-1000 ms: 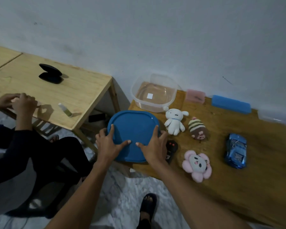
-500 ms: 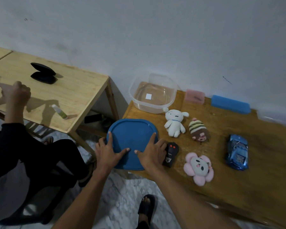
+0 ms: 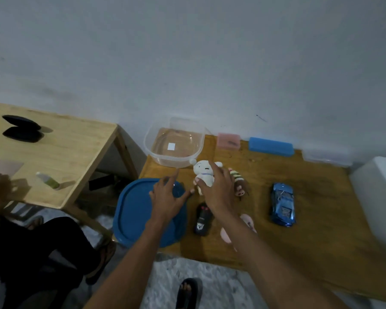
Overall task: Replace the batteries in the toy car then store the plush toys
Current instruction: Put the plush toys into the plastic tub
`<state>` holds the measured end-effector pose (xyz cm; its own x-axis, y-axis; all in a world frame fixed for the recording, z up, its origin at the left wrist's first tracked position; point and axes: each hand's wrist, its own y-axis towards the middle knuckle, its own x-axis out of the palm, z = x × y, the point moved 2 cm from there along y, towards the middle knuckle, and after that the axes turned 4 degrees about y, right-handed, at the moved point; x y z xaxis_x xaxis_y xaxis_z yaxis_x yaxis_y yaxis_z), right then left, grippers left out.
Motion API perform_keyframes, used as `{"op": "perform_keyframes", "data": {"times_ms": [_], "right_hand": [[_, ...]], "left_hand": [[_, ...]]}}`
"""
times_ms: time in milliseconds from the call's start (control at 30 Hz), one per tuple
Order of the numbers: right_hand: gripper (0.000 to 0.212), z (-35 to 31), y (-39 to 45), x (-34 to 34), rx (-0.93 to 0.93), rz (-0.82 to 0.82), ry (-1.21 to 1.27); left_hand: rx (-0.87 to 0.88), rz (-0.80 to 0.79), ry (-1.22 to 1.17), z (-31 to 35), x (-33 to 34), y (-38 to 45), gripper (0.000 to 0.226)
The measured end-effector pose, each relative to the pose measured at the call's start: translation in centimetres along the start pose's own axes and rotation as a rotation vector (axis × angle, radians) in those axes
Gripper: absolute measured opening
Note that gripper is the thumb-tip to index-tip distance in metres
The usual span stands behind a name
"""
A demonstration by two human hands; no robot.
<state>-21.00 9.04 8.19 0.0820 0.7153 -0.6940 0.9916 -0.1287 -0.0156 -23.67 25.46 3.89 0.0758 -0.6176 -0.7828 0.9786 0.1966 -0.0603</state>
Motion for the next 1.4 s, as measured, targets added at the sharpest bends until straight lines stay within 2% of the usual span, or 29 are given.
{"op": "perform_keyframes", "data": {"times_ms": [133, 267, 433, 600, 700, 900, 1100, 1233, 1400], "right_hand": [[0.066, 4.0, 2.8, -3.1, 0.073, 0.046, -0.056], [0.073, 8.1, 5.3, -4.3, 0.143, -0.091, -0.151], [0.069, 10.8, 6.8, -3.1, 0.156, -0.228, -0.049], [0.064, 11.3, 6.7, -3.1, 0.149, -0.188, 0.065], [0.063, 11.2, 6.8, -4.1, 0.170, -0.110, 0.187], [0.068, 8.0, 7.6, -7.9, 0.055, -0.007, 0.230], [0.058, 1.8, 9.8, -10.3, -0.097, -0.013, 0.255], [0.060, -3.1, 11.9, -9.1, -0.148, -0.017, 0.246], [0.059, -7.8, 15.3, -4.5, -0.174, -0.051, 0.281]], "left_hand": [[0.076, -0.068, -0.216, 4.1, 3.4, 2.7, 0.085], [0.042, -0.159, -0.250, 5.0, 6.6, 4.9, 0.085], [0.031, -0.156, -0.249, 4.4, 8.6, 6.5, 0.077], [0.012, -0.177, -0.288, 4.9, 8.8, 6.5, 0.076], [0.012, -0.185, -0.331, 5.7, 8.6, 6.1, 0.077], [0.083, -0.082, -0.456, 9.6, 5.9, 5.3, 0.073], [0.180, 0.103, -0.477, 12.6, -0.4, 7.0, 0.075], [0.167, 0.171, -0.467, 11.9, -4.8, 9.7, 0.074], [0.113, 0.211, -0.399, 7.9, -8.2, 14.7, 0.074]]}}
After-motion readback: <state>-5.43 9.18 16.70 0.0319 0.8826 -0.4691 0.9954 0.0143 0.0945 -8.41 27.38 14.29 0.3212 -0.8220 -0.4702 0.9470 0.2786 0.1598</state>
